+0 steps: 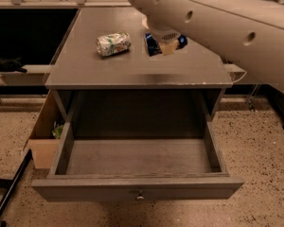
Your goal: Pick pepsi can from top drawer and place on counter
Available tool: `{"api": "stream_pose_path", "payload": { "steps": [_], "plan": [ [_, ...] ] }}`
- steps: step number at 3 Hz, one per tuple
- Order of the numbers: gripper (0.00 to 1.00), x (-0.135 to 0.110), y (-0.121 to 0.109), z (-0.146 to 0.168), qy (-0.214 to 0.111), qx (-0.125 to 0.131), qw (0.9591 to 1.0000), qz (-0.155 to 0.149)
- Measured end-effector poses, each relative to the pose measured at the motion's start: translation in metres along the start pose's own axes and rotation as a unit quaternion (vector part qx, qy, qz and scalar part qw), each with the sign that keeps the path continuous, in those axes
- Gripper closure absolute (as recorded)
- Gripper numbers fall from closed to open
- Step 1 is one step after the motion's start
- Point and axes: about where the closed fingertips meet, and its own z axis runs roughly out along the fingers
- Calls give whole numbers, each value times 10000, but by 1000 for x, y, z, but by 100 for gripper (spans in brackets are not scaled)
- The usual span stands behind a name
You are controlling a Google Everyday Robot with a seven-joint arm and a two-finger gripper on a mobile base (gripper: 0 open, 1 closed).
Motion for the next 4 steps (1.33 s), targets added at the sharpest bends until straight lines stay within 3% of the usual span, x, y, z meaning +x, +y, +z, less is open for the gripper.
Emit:
{"api": "stream_pose_path", "payload": {
  "steps": [1,2,4],
  "plan": [
    [100,-4,-24,19,140,-89,9998,-106],
    [100,-4,-24,19,140,-89,9998,-106],
    [100,5,-21,31,-500,-308,9983,27]
  ]
}}
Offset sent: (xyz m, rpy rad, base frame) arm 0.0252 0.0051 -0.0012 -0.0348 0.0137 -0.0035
